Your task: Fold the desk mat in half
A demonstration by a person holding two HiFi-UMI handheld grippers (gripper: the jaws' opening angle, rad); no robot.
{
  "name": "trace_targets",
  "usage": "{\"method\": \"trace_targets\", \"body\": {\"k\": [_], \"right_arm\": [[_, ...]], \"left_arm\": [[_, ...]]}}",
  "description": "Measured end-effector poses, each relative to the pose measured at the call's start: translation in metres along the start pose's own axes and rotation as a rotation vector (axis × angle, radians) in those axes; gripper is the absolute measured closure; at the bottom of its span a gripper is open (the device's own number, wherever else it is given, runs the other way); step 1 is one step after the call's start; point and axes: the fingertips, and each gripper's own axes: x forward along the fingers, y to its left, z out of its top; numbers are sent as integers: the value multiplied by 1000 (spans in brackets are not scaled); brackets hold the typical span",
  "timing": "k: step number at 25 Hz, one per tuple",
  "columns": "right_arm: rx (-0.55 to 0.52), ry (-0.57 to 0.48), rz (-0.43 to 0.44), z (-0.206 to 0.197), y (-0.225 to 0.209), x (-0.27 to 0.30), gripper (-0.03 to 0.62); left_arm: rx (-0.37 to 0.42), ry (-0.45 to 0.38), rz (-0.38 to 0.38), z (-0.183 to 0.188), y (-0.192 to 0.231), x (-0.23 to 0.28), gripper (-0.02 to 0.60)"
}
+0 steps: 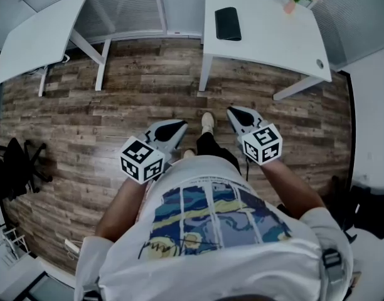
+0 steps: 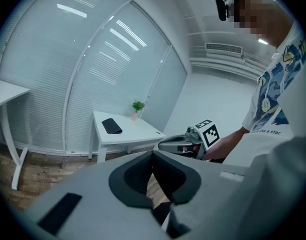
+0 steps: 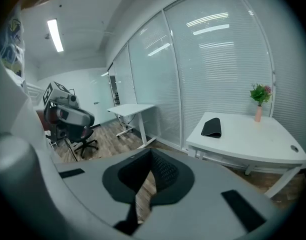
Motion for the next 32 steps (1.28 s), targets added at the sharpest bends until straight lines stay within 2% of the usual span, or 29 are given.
{"method": "trace_targets", "body": {"k": [17, 32], "right_arm": [[-41, -82, 36, 26, 34, -33, 594], [-54, -90, 34, 36, 32, -30, 595]], "left_arm": [[-6, -30, -1, -6, -17, -9, 578], [-25, -20, 6, -11, -10, -7, 578]]}}
